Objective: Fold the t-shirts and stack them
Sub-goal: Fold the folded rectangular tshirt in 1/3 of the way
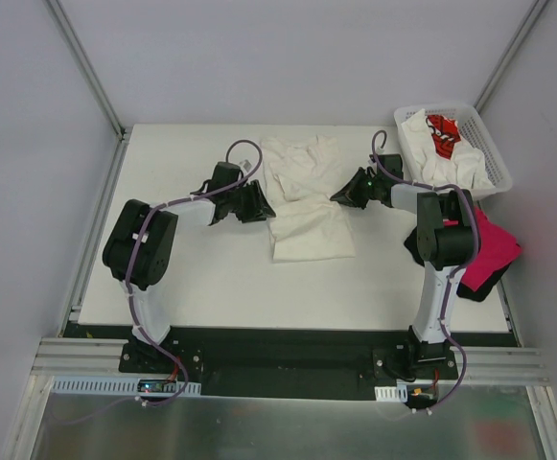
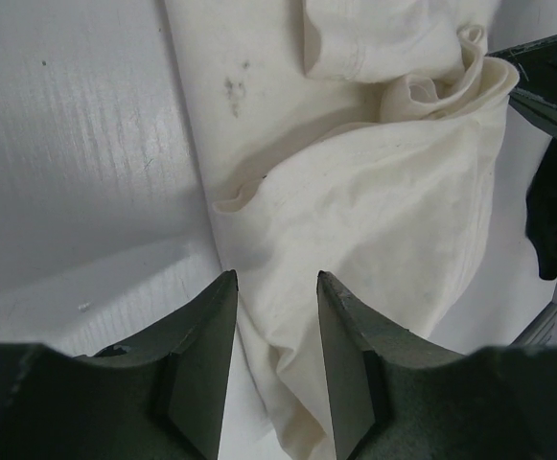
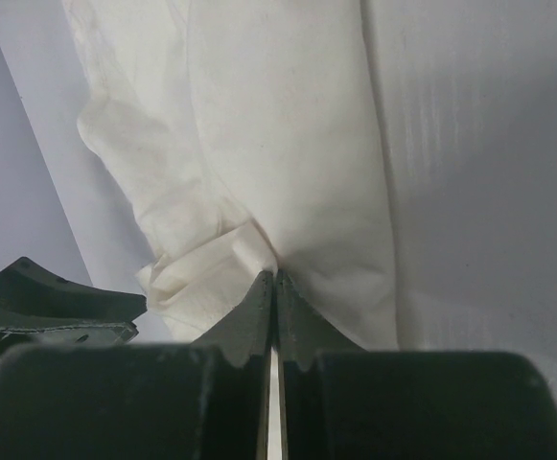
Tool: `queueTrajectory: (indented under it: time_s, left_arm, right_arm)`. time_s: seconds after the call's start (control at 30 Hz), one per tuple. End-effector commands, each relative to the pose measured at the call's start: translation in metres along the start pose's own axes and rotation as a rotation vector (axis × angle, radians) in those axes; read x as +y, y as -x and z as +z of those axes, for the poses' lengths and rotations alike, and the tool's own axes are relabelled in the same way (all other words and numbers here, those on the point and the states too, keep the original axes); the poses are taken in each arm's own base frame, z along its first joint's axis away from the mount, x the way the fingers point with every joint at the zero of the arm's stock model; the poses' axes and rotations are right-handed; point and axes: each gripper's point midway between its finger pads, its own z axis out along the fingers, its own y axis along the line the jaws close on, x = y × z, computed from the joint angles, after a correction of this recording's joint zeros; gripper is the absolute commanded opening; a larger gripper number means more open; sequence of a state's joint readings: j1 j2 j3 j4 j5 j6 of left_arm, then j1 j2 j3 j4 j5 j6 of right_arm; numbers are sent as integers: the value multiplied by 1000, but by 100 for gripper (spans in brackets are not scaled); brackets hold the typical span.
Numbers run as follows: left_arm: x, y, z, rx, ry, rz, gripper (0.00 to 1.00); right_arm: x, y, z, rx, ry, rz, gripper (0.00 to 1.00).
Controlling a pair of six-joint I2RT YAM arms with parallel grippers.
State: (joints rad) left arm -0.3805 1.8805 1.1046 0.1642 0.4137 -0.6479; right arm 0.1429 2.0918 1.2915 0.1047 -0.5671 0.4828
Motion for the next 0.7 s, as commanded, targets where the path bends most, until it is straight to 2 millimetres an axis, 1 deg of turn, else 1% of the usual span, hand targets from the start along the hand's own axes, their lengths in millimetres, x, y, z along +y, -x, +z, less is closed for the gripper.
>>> queueTrajectory:
  time_s: [0.0,0.17,0.43,0.57,0.67]
  left_arm:
    - [-11,-3,3,-3,-54,-4,38]
    - [-7,-5,4,-5,-41,-6,38]
    - [-2,-6,11,1,-24,-21,38]
    - [4,-7,13,0,1,-26,38]
    - [4,-6,15,2,3,-32,38]
  right_arm:
    - [25,13,-9,-29,58,-42,1]
    - [26,13,-10,-31,60,-47,1]
    - [23,14,-9,-31,56,-41,1]
    - [23,14,-8,-30,55,-39,1]
    - [24,15,-7,-29,59,-40,1]
